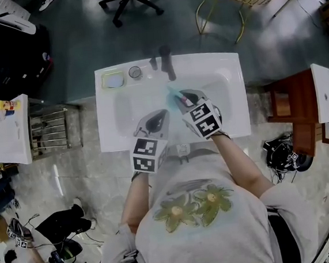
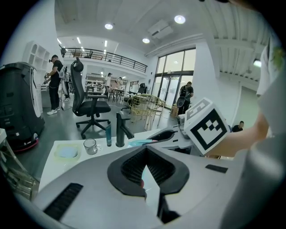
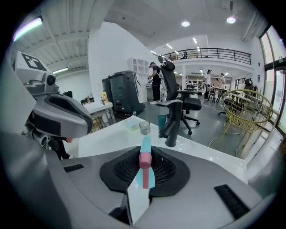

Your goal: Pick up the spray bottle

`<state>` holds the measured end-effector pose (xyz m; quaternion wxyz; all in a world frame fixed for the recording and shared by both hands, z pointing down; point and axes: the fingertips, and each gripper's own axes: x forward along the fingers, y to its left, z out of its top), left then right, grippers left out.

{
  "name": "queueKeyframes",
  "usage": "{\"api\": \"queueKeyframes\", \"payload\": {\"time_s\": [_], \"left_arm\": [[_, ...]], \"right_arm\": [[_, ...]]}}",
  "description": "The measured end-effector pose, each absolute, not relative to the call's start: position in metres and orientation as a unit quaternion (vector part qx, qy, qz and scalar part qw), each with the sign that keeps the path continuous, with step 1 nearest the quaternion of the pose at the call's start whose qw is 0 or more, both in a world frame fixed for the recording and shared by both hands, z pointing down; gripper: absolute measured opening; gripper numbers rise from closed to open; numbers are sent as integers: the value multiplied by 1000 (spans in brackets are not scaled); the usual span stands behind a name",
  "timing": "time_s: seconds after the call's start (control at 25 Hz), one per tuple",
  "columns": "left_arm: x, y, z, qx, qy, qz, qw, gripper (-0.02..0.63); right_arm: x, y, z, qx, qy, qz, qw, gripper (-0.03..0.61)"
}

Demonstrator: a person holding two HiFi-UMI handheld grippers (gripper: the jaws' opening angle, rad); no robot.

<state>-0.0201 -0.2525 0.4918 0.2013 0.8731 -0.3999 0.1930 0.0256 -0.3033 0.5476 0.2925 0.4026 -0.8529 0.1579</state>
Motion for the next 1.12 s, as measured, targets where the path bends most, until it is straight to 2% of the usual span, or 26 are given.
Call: {"api": "queueKeyframes", "payload": {"time_s": [0.56,1.12], "left_arm": [[-21,-226,469,882,-396,168,195,9],[-28,-184,450,885,-399,148,186,9]], "right_arm": [[11,-273,454,418,-875,109,220,71],[6,-228,408,420,-882,63,203,71]]}}
